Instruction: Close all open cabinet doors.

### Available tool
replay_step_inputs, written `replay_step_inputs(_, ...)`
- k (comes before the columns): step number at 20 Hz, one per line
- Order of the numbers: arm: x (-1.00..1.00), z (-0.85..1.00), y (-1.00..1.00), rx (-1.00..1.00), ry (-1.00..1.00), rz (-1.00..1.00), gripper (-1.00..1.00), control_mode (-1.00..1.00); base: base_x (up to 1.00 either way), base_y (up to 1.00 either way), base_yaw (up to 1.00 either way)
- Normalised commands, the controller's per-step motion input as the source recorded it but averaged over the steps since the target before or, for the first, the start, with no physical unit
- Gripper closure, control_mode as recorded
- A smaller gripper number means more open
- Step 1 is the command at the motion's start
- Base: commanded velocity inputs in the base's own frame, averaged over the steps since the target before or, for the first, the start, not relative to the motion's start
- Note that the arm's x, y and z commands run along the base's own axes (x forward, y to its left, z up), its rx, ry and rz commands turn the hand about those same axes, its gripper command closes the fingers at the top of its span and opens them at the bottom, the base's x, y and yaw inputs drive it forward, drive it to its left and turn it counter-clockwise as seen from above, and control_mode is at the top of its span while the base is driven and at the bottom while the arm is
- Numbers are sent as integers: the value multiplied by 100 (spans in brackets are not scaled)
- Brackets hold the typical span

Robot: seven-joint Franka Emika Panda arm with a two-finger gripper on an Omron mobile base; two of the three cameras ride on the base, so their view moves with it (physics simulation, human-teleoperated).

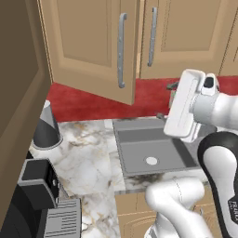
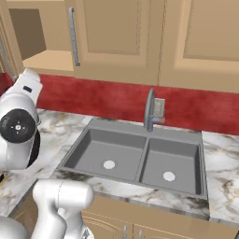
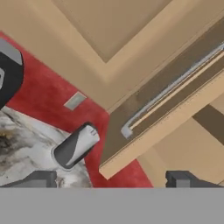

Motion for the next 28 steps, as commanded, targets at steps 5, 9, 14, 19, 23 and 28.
replay_step_inputs(5, -10, 19, 45, -25, 0, -14, -100, -100, 0, 0, 0)
replay_step_inputs(9, 8, 8, 58, -31, 0, -18, -100, -100, 0, 0, 0)
replay_step_inputs(14, 29, 0, 56, -29, 0, -21, -100, -100, 0, 0, 0)
replay_step_inputs(19, 37, 0, 51, -26, 0, -15, -100, -100, 0, 0, 0)
replay_step_inputs(23, 48, 0, 32, -24, 0, -10, -100, -100, 0, 0, 0)
replay_step_inputs(28, 59, 0, 10, -17, 0, -6, -100, -100, 0, 0, 0)
